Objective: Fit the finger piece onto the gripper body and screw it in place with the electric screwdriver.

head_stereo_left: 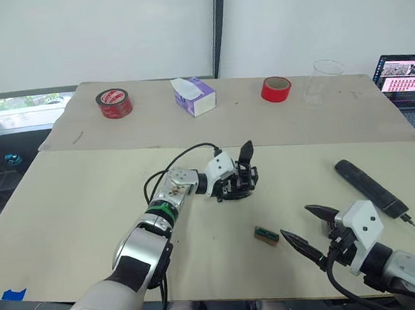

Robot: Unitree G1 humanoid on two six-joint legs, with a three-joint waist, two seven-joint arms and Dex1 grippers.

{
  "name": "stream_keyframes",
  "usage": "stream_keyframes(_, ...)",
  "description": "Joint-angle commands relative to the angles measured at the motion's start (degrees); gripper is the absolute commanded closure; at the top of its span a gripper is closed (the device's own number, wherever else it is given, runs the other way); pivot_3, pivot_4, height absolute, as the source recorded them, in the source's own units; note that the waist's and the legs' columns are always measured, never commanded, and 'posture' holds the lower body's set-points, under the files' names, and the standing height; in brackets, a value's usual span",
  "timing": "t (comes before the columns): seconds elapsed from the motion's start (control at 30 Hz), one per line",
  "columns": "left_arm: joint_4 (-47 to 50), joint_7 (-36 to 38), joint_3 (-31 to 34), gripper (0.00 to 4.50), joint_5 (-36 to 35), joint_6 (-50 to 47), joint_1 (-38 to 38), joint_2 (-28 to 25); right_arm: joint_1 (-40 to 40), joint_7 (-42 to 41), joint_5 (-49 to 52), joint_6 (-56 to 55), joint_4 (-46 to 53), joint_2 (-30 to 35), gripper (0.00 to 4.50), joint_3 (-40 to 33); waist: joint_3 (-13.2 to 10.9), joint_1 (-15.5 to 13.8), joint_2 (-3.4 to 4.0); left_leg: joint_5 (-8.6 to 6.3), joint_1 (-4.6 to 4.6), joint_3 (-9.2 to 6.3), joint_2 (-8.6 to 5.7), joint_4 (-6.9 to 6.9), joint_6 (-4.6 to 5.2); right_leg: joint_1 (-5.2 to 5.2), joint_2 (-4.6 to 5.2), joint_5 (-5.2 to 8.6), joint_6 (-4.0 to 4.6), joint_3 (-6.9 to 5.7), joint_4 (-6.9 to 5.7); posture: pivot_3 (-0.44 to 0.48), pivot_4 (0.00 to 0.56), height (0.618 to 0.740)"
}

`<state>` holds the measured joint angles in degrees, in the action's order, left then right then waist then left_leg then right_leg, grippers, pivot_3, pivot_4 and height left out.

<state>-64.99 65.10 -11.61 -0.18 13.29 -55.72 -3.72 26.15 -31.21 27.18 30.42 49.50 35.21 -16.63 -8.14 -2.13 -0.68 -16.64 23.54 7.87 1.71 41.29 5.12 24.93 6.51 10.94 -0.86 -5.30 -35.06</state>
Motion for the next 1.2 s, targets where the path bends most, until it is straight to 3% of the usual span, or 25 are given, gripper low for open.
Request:
stream_keyframes(0.03, 11.83, 2.72, -0.4, 1.96, -2.75, -4.37, 3.1, 3.12, 1.13, 0.62, 0.47, -0.78, 3.31, -0.45, 0.0, -2.67, 0.0, -0.15, 0.0, 0.0, 0.02, -0.01, 0.0, 0.01, 0.0, 0.0, 0.0, 0.0, 0.0, -0.01, 0.0, 0.0, 0.15, 0.74)
stream_keyframes(0.13, 18.5, 1.64, -2.15, 1.96, -1.48, -7.14, 6.39, 4.13, 2.09, 0.85, 0.74, -0.65, 4.04, -0.69, 0.0, -3.42, 0.0, -0.2, 0.0, -0.01, 0.13, -0.04, -0.01, 0.1, 0.02, 0.03, 0.02, -0.01, -0.02, -0.01, 0.0, 0.0, 0.15, 0.74)
stream_keyframes(0.5, 11.02, -12.85, -3.35, 1.96, 5.44, -3.8, 4.88, 4.34, 2.58, 1.38, 1.43, 0.23, 4.79, -0.67, 0.0, -4.43, 0.0, 0.08, 0.0, -0.02, 0.14, -0.06, 0.04, 0.19, 0.04, 0.06, -0.03, -0.06, -0.08, 0.0, -0.03, 0.0, 0.15, 0.74)
stream_keyframes(0.63, 11.01, -13.42, -3.73, 1.96, 5.74, -3.75, 5.61, 4.24, 1.77, 1.32, 2.31, 0.85, 4.5, -0.03, 0.0, -4.99, 0.0, 0.08, 0.0, -0.02, 0.13, -0.06, 0.04, 0.23, 0.04, 0.04, -0.02, -0.07, -0.09, 0.0, -0.04, 0.0, 0.15, 0.74)
stream_keyframes(0.7, 11.25, -12.88, -3.56, 0.91, 5.3, -4.8, 5.74, 4.0, 1.08, 1.03, 3.08, 1.5, 4.21, 0.6, 0.0, -5.58, 0.0, 0.11, 0.01, -0.03, 0.13, -0.06, 0.05, 0.23, 0.04, 0.04, -0.02, -0.06, -0.09, 0.0, -0.03, 0.0, 0.15, 0.74)
stream_keyframes(0.77, 13.93, -8.09, -3.46, 0.06, 3.67, -7.77, 6.49, 2.2, -0.99, 2.93, 9.92, 5.54, 5.05, 1.11, 0.0, -8.2, 0.0, 0.17, 0.01, -0.03, 0.13, -0.06, 0.05, 0.21, 0.05, 0.05, -0.02, -0.06, -0.08, 0.0, -0.03, 0.0, 0.15, 0.74)
stream_keyframes(0.83, 17.46, -3.04, -3.38, 0.02, 1.86, -10.89, 7.17, 0.02, -3.68, 5.43, 17.59, 10.95, 5.53, 2.98, 0.0, -11.61, 0.01, 0.5, 0.02, -0.02, 0.14, -0.05, 0.08, 0.18, 0.03, 0.08, -0.03, -0.08, -0.05, 0.0, -0.05, 0.0, 0.15, 0.74)
stream_keyframes(1.0, 37.35, 14.82, -2.68, 0.02, -5.76, -22.84, 10.16, -13.1, -11.0, 4.84, 33.9, 30.98, -2.24, 23.2, 0.0, -21.12, -0.02, 1.65, 0.0, 0.01, 0.14, -0.01, 0.13, 0.11, -0.02, 0.16, 0.0, -0.1, 0.08, 0.04, -0.06, 0.0, 0.15, 0.74)
stream_keyframes(1.13, 55.78, 24.29, -1.45, 0.02, -15.95, -36.61, 10.74, -22.48, -22.28, 12.05, 45.06, 48.09, -18.4, 33.69, 0.0, -17.56, -0.03, 1.16, 0.01, 0.11, -0.01, -0.08, 0.14, -0.11, -0.19, 0.09, -0.01, -0.03, 0.23, 0.01, -0.05, 0.0, 0.15, 0.74)
stream_keyframes(1.2, 63.22, 26.25, 0.17, 0.02, -21.54, -42.23, 10.11, -25.36, -28.67, 14.69, 44.37, 53.47, -24.02, 36.12, 0.0, -12.33, -0.03, 0.84, 0.02, 0.16, 0.0, -0.1, 0.14, -0.11, -0.26, 0.06, 0.02, 0.03, 0.33, 0.01, 0.01, 0.0, 0.15, 0.74)
